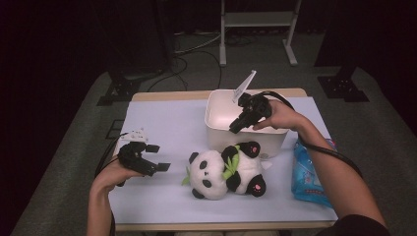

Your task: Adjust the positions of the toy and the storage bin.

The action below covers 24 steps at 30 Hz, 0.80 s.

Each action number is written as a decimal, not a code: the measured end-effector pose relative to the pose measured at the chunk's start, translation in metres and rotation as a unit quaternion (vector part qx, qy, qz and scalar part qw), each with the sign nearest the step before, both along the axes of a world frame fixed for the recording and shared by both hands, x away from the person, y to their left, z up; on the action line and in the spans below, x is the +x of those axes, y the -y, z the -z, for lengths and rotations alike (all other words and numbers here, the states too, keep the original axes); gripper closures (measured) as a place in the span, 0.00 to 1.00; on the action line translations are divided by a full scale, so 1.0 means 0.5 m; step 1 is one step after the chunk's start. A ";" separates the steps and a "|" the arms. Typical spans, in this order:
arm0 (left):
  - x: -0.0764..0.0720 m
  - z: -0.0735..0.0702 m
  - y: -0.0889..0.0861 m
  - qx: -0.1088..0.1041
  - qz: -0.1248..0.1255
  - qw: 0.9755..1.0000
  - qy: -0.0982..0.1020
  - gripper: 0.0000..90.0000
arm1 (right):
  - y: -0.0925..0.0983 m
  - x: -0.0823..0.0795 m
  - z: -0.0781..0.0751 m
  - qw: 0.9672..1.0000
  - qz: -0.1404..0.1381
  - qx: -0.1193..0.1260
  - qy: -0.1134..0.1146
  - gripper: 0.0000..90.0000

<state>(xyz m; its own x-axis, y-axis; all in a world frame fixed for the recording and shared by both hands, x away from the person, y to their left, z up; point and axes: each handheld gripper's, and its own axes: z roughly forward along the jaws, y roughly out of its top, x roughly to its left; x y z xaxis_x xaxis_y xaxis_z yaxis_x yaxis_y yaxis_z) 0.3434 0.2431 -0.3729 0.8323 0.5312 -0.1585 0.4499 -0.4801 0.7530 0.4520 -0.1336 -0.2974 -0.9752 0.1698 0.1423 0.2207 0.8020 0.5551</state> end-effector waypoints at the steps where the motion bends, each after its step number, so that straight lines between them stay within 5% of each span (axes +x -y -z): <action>1: -0.001 0.000 0.001 -0.001 0.000 1.000 0.000 0.11 | 0.006 -0.003 -0.005 1.000 0.005 0.006 0.001 0.86; 11: -0.009 -0.005 0.010 0.002 0.006 1.000 0.005 0.11 | 0.057 -0.061 -0.058 0.999 0.015 0.030 0.022 0.84; 24: -0.016 -0.007 0.020 0.007 0.012 1.000 0.003 0.11 | 0.049 -0.129 -0.035 0.999 -0.017 0.028 0.012 0.83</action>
<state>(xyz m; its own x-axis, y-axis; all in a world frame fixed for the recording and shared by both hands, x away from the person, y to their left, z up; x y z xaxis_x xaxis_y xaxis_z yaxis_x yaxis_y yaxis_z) 0.3356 0.2330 -0.3693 0.8454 0.5140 -0.1455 0.4335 -0.5008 0.7492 0.3876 -0.1579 -0.2797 -0.9834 0.1295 0.1271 0.1802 0.7766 0.6037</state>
